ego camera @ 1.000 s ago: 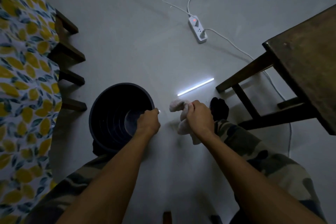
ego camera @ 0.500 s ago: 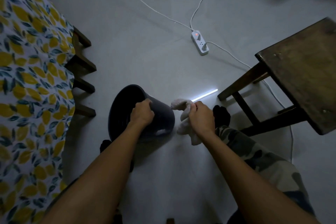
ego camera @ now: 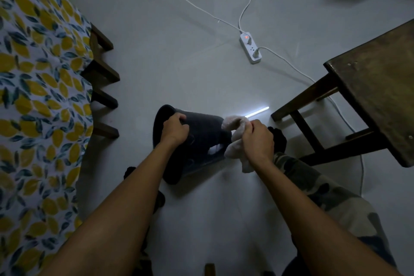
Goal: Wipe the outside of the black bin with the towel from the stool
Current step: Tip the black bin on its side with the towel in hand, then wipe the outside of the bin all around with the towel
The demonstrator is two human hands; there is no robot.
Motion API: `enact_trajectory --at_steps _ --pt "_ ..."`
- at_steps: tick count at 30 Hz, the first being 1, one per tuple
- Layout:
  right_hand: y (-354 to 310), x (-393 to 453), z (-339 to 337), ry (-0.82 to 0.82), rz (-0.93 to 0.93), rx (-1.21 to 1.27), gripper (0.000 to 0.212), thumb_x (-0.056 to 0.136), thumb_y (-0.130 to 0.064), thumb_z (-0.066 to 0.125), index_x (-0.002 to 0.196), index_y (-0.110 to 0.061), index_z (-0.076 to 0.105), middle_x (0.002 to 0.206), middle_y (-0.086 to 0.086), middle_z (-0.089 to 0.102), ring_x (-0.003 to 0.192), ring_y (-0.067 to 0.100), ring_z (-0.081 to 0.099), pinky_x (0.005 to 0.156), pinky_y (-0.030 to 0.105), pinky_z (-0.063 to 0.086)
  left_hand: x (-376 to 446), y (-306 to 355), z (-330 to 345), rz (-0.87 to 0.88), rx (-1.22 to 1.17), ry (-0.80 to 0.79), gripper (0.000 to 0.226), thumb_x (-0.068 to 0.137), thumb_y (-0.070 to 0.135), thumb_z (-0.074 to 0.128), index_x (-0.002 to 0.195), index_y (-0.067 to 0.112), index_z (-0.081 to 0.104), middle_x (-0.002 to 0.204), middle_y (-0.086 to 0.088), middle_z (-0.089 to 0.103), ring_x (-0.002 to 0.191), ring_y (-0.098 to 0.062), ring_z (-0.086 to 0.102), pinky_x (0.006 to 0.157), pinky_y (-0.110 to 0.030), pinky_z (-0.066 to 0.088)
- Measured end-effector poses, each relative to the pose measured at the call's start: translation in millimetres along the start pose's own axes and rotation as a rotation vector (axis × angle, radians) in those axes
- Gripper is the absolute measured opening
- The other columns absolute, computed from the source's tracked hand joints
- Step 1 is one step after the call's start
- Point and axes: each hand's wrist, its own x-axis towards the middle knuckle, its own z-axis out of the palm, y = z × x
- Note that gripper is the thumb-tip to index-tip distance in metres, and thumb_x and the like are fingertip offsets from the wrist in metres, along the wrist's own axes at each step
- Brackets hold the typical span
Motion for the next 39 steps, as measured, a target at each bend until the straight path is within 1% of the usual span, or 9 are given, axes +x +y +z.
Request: enact_trajectory --at_steps 6,11,15,18,22,28,33,36,39 --pt "-1 3 0 0.081 -0.01 0.042 0.038 0.11 -0.034 0.037 0.117 -0.01 0.065 0.111 0.008 0.069 0.1 0.022 0.066 0.087 0.032 0.052 3 -17 7 -0.03 -0.051 -0.007 0.038 0.099 0.007 0.051 0.136 0.013 0.057 0.137 -0.013 0.059 0.105 -0.023 0.057 0.085 -0.027 0.042" --pt "7 9 5 0.079 -0.012 0.066 0.039 0.11 -0.036 0.037 0.115 -0.011 0.066 0.107 0.008 0.068 0.098 0.021 0.066 0.086 0.033 0.055 10 -39 14 -0.087 -0.041 -0.007 0.043 0.095 0.01 0.063 0.137 0.01 0.058 0.14 -0.015 0.058 0.124 -0.032 0.057 0.102 -0.037 0.047" --pt "12 11 10 0.073 0.017 0.097 0.034 0.109 -0.035 0.039 0.111 -0.014 0.065 0.102 0.003 0.065 0.094 0.017 0.064 0.079 0.028 0.05 19 -59 12 -0.078 0.033 -0.089 0.082 0.077 0.026 0.088 0.147 0.007 0.05 0.146 -0.018 0.051 0.126 -0.034 0.056 0.104 -0.039 0.049" --pt "12 8 21 0.063 0.001 0.084 0.03 0.11 -0.034 0.039 0.109 -0.017 0.063 0.101 0.0 0.063 0.092 0.013 0.062 0.074 0.022 0.043 25 -71 16 -0.002 0.116 -0.145 0.107 0.069 0.037 0.093 0.155 0.01 0.036 0.162 -0.018 0.019 0.144 -0.036 0.034 0.118 -0.044 0.034" --pt "10 1 41 0.029 -0.1 0.034 0.022 0.109 -0.032 0.042 0.102 -0.021 0.06 0.1 -0.004 0.061 0.088 0.008 0.06 0.076 0.018 0.044 38 -78 28 0.169 0.648 -0.151 0.145 0.056 0.077 0.081 0.162 0.014 0.005 0.165 -0.018 -0.026 0.154 -0.039 -0.016 0.122 -0.056 0.008" --pt "-2 -12 80 -0.057 -0.386 -0.017 0.015 0.105 -0.024 0.051 0.105 -0.016 0.064 0.096 -0.007 0.056 0.082 0.007 0.054 0.065 0.006 0.035 54 -81 37 0.395 0.958 -0.106 0.13 0.073 0.086 0.055 0.161 0.006 0.004 0.169 -0.019 -0.005 0.156 -0.035 -0.004 0.122 -0.063 0.005" --pt "3 -5 140 -0.141 -0.647 -0.307 0.025 0.102 -0.039 0.053 0.115 -0.022 0.066 0.132 0.007 0.057 0.117 0.023 0.055 0.094 0.038 0.053 67 -85 31 0.408 1.003 -0.238 0.155 0.057 0.086 0.07 0.159 0.004 -0.014 0.166 -0.02 -0.019 0.155 -0.037 -0.015 0.122 -0.064 -0.001" --pt "11 9 168 -0.156 -0.77 -0.526 0.04 0.101 -0.047 0.049 0.13 -0.022 0.059 0.162 0.018 0.034 0.149 0.041 0.031 0.115 0.059 0.033 72 -84 32 0.412 1.085 -0.246 0.171 0.043 0.086 0.077 0.157 0.004 -0.02 0.165 -0.023 -0.021 0.153 -0.04 -0.017 0.12 -0.064 -0.005" --pt "15 25 189 -0.192 -0.833 -0.542 0.05 0.104 -0.051 0.04 0.14 -0.017 0.048 0.168 0.017 0.021 0.156 0.039 0.015 0.12 0.065 0.021 78 -87 34 0.424 1.107 -0.208 0.171 0.042 0.088 0.075 0.157 0.003 -0.019 0.166 -0.024 -0.018 0.154 -0.041 -0.014 0.12 -0.063 -0.007"
